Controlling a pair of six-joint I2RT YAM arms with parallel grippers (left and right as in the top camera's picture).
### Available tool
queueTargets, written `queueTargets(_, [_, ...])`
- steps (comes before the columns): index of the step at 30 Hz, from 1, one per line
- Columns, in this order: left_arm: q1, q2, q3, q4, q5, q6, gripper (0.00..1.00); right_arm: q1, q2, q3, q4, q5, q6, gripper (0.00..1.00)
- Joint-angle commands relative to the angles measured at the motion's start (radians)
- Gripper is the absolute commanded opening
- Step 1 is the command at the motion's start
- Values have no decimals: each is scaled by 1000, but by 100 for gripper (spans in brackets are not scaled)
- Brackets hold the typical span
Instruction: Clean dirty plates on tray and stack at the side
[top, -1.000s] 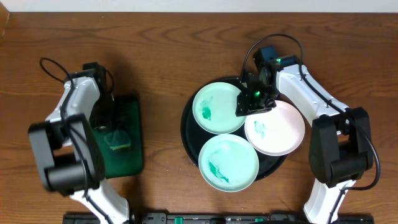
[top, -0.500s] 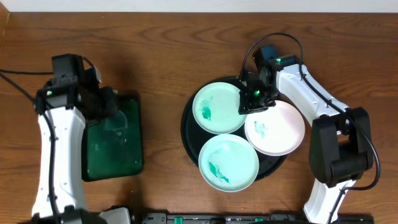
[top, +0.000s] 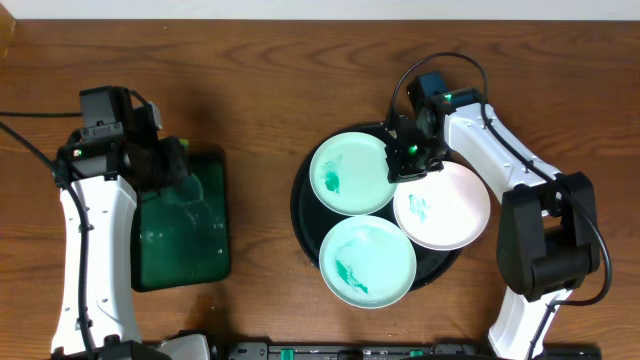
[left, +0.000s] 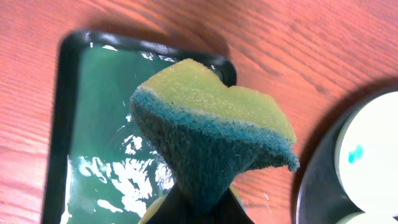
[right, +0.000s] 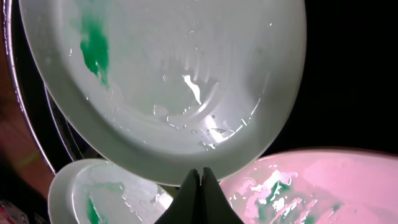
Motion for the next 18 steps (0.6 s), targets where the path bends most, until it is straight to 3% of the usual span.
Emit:
queueTargets(1, [3, -29, 2, 21, -107, -3, 7, -4, -4, 16, 15, -4, -9, 2])
queueTargets(3, [3, -30, 2, 31, -141, -17, 7, -4, -4, 16, 34, -4, -8, 22])
queueTargets(6, [3, -29, 2, 37, -140, -17, 7, -4, -4, 16, 64, -4, -8, 69])
queueTargets(7, [3, -29, 2, 38, -140, -17, 7, -4, -4, 16, 76, -4, -9, 74])
queueTargets(18, [3, -29, 2, 37, -118, -16, 7, -18, 18, 16, 194, 48, -3, 73])
